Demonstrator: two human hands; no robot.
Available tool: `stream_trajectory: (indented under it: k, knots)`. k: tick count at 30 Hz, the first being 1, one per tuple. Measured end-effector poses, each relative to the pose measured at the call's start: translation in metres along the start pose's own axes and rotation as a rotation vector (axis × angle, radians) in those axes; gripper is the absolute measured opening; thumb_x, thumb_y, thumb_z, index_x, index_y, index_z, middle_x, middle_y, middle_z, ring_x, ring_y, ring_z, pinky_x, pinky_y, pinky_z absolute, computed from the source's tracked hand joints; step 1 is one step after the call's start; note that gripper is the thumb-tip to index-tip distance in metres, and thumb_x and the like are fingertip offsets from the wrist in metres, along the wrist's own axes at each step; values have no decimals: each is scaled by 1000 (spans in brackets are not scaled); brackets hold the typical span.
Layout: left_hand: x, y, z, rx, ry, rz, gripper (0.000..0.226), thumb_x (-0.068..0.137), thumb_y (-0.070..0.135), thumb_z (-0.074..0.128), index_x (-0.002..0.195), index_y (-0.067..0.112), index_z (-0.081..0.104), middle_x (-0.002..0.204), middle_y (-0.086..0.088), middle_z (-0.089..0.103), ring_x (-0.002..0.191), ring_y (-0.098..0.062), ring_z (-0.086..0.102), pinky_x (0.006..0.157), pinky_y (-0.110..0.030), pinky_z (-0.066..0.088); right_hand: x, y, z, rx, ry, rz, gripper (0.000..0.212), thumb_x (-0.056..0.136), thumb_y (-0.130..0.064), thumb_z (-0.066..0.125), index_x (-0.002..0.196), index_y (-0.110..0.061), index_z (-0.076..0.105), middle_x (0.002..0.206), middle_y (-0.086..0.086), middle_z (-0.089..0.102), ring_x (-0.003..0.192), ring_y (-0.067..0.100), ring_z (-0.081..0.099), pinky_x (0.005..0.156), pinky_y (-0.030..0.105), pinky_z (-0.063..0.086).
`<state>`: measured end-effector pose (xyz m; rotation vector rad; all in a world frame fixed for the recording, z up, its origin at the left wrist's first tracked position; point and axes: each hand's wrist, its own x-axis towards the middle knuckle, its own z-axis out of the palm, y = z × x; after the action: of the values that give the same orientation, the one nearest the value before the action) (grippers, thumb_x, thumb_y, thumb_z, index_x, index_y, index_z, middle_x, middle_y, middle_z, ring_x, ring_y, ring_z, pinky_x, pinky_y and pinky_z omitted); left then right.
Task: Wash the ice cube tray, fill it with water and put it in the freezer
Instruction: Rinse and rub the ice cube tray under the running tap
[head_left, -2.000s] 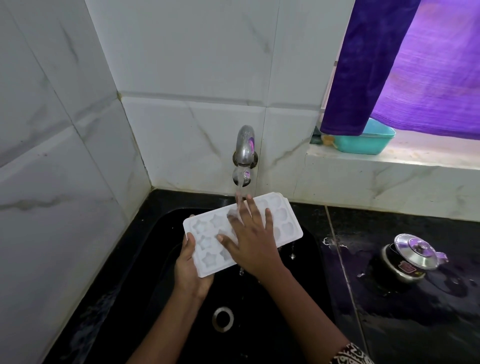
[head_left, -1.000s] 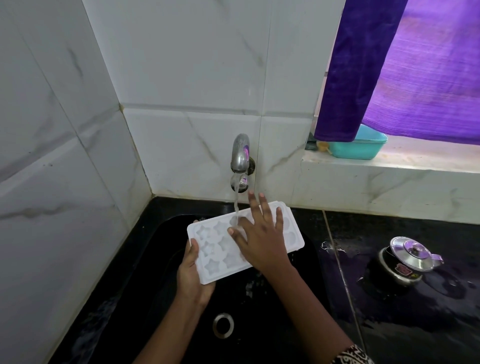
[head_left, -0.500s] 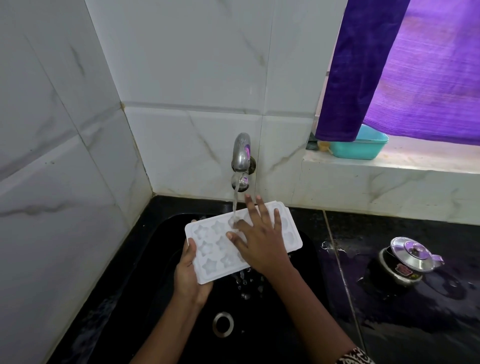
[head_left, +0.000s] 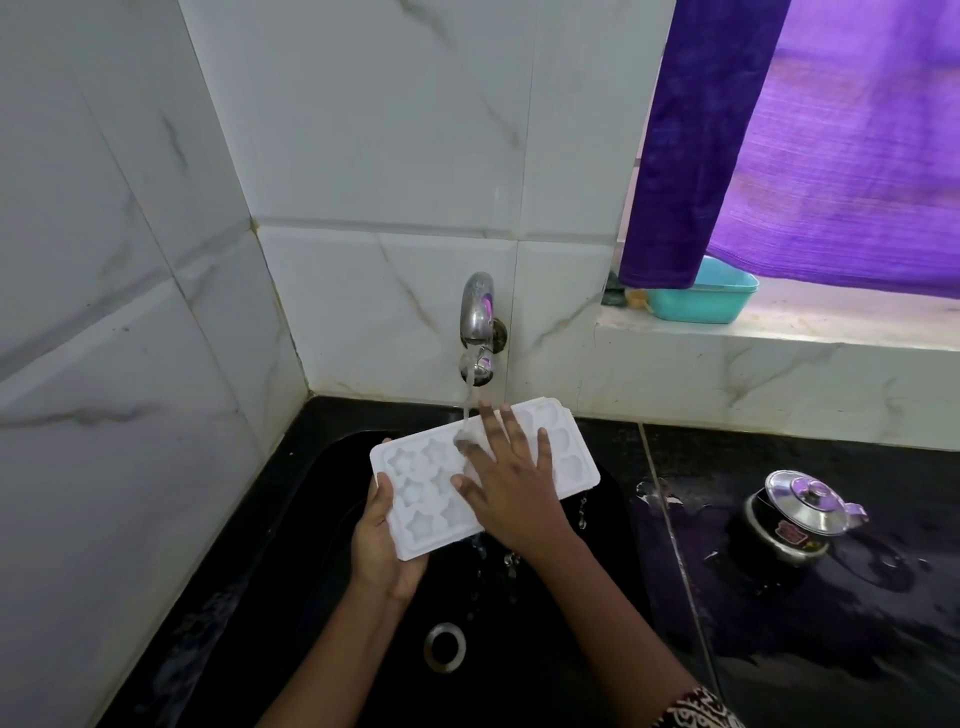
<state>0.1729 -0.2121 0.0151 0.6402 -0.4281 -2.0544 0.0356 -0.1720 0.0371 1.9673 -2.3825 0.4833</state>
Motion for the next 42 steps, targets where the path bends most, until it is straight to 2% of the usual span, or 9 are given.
stream_trajectory:
  k: [4, 9, 15, 20, 25, 29, 34, 38, 42]
  knots:
    - [-6, 10, 5, 19, 33, 37, 63, 90, 39, 46, 145, 9, 41, 135, -19, 57, 118, -34, 58, 82, -48, 58, -17, 13, -10, 208, 107, 175, 51, 98, -44, 36, 147, -34, 24, 160, -7, -4, 146, 12, -10, 114, 48, -2]
    - [-9, 15, 6, 21, 33, 28, 56, 96, 38, 42, 144, 9, 42, 137, -19, 55, 122, -35, 56, 81, -48, 59, -34, 21, -18, 207, 127, 267, 50, 96, -36, 44, 143, -29, 32, 160, -5, -1, 146, 13, -8, 114, 50, 2]
    - [1, 12, 8, 5, 8, -106, 67, 89, 43, 45, 144, 5, 42, 139, -22, 53, 128, -39, 49, 100, -55, 45, -37, -7, -5, 176, 131, 78, 37, 96, -43, 43, 131, -32, 50, 153, -13, -14, 139, 6, -25, 114, 45, -2]
    - [16, 15, -3, -27, -9, -173, 70, 87, 42, 47, 146, 4, 38, 143, -24, 47, 133, -41, 43, 113, -60, 27, -26, -19, -4, 273, 316, 280, 21, 93, -31, 53, 105, -18, 64, 158, 1, 15, 147, 18, 5, 113, 48, 13]
    - [25, 23, -8, -65, -77, -247, 64, 93, 43, 41, 143, 3, 42, 137, -22, 54, 122, -36, 55, 95, -51, 49, -16, -37, 6, 29, 134, 195, 31, 94, -41, 43, 115, -23, 56, 160, -3, 4, 144, 9, -13, 114, 45, 2]
    - [31, 24, -11, -94, -142, -287, 61, 89, 43, 45, 135, 4, 49, 128, -21, 62, 112, -35, 63, 87, -50, 56, -8, -30, 4, -47, 153, 268, 31, 95, -48, 39, 101, -27, 61, 160, -3, 3, 142, 10, -17, 114, 47, -3]
    - [48, 31, -13, -164, -214, -295, 54, 95, 44, 39, 129, 4, 53, 127, -21, 63, 111, -36, 64, 86, -51, 56, 5, -35, 10, -58, 78, 207, 47, 92, -60, 34, 126, -31, 50, 151, -13, -17, 136, 4, -30, 113, 45, -11]
    - [54, 28, -12, -114, -219, -316, 55, 92, 43, 42, 130, 4, 53, 125, -22, 64, 108, -36, 66, 82, -51, 57, 11, -25, 8, -38, 196, 279, 35, 94, -52, 41, 100, -25, 63, 159, -2, 5, 144, 13, -12, 114, 46, -5]
    - [63, 31, -15, -96, -195, -306, 53, 95, 44, 39, 129, 5, 53, 127, -21, 63, 110, -35, 65, 87, -51, 55, 13, -37, 23, -70, 139, 254, 50, 92, -61, 33, 118, -25, 56, 160, 1, 5, 142, 9, -17, 114, 46, -6]
